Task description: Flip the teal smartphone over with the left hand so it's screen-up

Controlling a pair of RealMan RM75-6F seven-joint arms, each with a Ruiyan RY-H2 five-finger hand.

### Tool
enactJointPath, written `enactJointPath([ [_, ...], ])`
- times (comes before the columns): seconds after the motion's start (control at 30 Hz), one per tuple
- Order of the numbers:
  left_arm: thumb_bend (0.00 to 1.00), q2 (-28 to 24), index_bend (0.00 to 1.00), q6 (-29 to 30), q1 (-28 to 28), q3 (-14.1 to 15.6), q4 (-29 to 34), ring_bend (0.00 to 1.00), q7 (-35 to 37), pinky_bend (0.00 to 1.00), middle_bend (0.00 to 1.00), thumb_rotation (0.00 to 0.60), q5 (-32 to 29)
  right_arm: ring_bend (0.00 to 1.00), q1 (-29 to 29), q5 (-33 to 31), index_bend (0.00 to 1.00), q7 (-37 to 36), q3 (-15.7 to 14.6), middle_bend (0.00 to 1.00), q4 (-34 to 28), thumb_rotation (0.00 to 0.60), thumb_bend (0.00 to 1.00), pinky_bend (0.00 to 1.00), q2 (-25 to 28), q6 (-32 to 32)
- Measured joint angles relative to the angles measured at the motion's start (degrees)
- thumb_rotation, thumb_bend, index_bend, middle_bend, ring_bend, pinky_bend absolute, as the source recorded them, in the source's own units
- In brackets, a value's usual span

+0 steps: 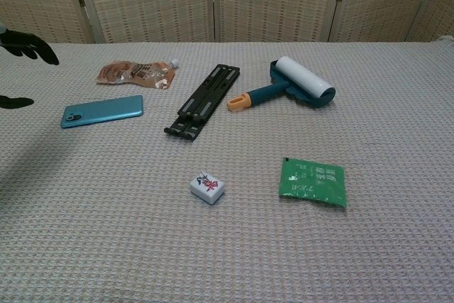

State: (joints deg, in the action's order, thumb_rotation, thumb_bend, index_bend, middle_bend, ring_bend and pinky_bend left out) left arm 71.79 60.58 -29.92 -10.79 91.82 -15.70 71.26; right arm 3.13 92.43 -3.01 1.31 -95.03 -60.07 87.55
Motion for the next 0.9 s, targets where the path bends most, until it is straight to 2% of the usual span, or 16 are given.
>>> enactJointPath([
  [0.2, 0.31, 3.7, 0.21, -10.1, -7.6, -2.0, -4.0, 0.21, -5.7, 0.21, 0.24, 0.600, -9.4, 0.19, -0.4, -0.5, 0.14, 0.3, 0.0, 0.26, -0.4, 0.600, 0.21, 0.16, 0.3, 0.3],
  [0.23, 0.36, 4.2, 0.20, -11.5, -8.8, -2.2, -4.6, 0.21, -6.4, 0.21, 0.24, 0.600, -10.9, 0.19, -0.4, -0.5, 0.14, 0.4, 0.0, 0.26, -0.4, 0.600, 0.21, 0.16, 0.4, 0.3],
  [0.27, 0.46, 4.6, 0.20, -12.8, -9.9, -2.4, -5.2, 0.21, -7.0, 0.21, 0.24, 0.584, -12.4, 0.19, -0.5, -0.6, 0.14, 0.4, 0.0, 0.26, -0.5, 0.600, 0.21, 0.16, 0.4, 0.4],
  [0.33, 0.59, 5.6, 0.20, -15.4, -12.3, -3.0, -6.5, 0.21, -7.8, 0.21, 0.24, 0.544, -15.7, 0.19, -0.5, -0.9, 0.14, 0.5, 0.0, 0.26, -0.6, 0.600, 0.21, 0.16, 0.3, 0.3],
  [0.43, 0.66, 7.2, 0.21, -18.0, -15.4, -3.5, -9.4, 0.21, -9.0, 0.21, 0.24, 0.492, -19.8, 0.19, -0.4, -1.2, 0.14, 0.6, 0.1, 0.26, -0.6, 0.600, 0.21, 0.16, 0.3, -0.1],
  [0.53, 0.69, 8.8, 0.21, -20.0, -18.0, -3.4, -12.5, 0.21, -10.3, 0.21, 0.24, 0.421, -24.5, 0.19, -0.4, -1.4, 0.14, 0.7, 0.1, 0.26, -0.7, 0.600, 0.21, 0.16, 0.2, -0.2],
  [0.63, 0.69, 10.4, 0.21, -21.7, -20.7, -3.0, -15.9, 0.21, -11.9, 0.21, 0.24, 0.387, -30.2, 0.19, -0.4, -1.8, 0.14, 0.7, 0.2, 0.26, -0.7, 0.600, 0.21, 0.16, 0.3, -0.3],
  [0.9, 0.69, 15.8, 0.20, -24.2, -27.4, -0.3, -25.8, 0.21, -16.4, 0.21, 0.24, 0.363, -45.0, 0.19, -0.4, -2.8, 0.14, 1.0, 0.4, 0.26, -0.7, 0.600, 0.21, 0.16, 0.2, -1.0],
])
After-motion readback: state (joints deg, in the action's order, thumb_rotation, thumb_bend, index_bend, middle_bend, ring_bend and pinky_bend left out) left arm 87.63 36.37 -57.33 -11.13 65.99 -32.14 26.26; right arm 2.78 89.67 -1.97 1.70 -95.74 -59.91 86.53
